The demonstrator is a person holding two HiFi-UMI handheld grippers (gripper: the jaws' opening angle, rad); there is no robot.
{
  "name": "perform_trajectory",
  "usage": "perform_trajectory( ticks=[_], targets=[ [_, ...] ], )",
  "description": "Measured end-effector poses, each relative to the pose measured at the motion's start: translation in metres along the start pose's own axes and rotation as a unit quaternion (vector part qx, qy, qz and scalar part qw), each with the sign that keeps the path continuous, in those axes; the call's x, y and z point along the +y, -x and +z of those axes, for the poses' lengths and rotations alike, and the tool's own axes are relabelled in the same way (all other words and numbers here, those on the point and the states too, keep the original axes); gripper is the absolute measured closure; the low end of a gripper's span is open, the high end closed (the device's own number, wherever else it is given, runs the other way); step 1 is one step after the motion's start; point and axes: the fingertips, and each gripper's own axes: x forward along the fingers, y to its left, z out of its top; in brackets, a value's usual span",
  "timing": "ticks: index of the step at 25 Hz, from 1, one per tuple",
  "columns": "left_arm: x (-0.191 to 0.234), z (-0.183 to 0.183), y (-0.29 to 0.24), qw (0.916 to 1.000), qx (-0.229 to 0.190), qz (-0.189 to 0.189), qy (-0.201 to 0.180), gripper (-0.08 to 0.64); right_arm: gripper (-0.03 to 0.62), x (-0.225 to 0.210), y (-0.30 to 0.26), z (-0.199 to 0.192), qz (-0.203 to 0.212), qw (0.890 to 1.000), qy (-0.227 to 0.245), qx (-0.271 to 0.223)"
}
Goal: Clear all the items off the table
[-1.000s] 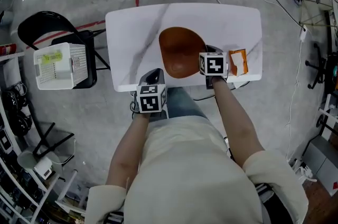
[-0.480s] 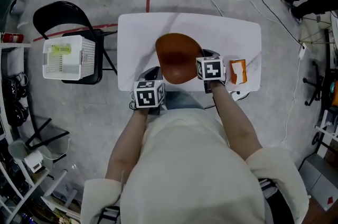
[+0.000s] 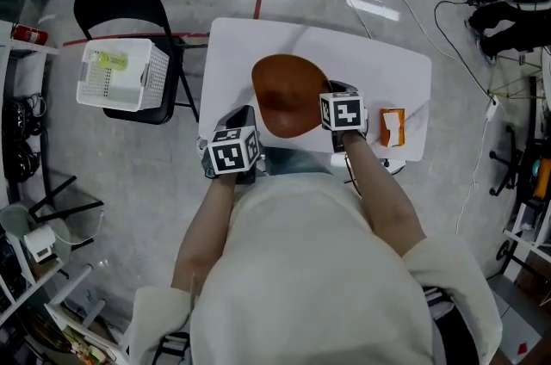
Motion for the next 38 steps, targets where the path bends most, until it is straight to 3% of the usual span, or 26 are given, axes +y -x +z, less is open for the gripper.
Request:
perform_trajectory(
  ticks=[7, 16, 38],
  targets=[
    [0.043, 0.000, 0.025, 0.9998, -0.011, 0.011, 0.010, 0.552, 0.578, 0.047, 0.003, 0.015, 0.009, 1.000, 0.026, -0.005],
    [0.121, 0.009, 0.062, 0.9996, -0.017, 0.019, 0.010, 0.551, 0.578, 0.137, -0.013, 0.038, 0.034, 0.999, 0.020, 0.000],
    [0.319, 0.020, 0.132, 0.9937, -0.049, 0.066, 0.076, 0.551, 0.578, 0.356, -0.060, 0.123, 0.091, 0.992, 0.089, 0.005]
  ],
)
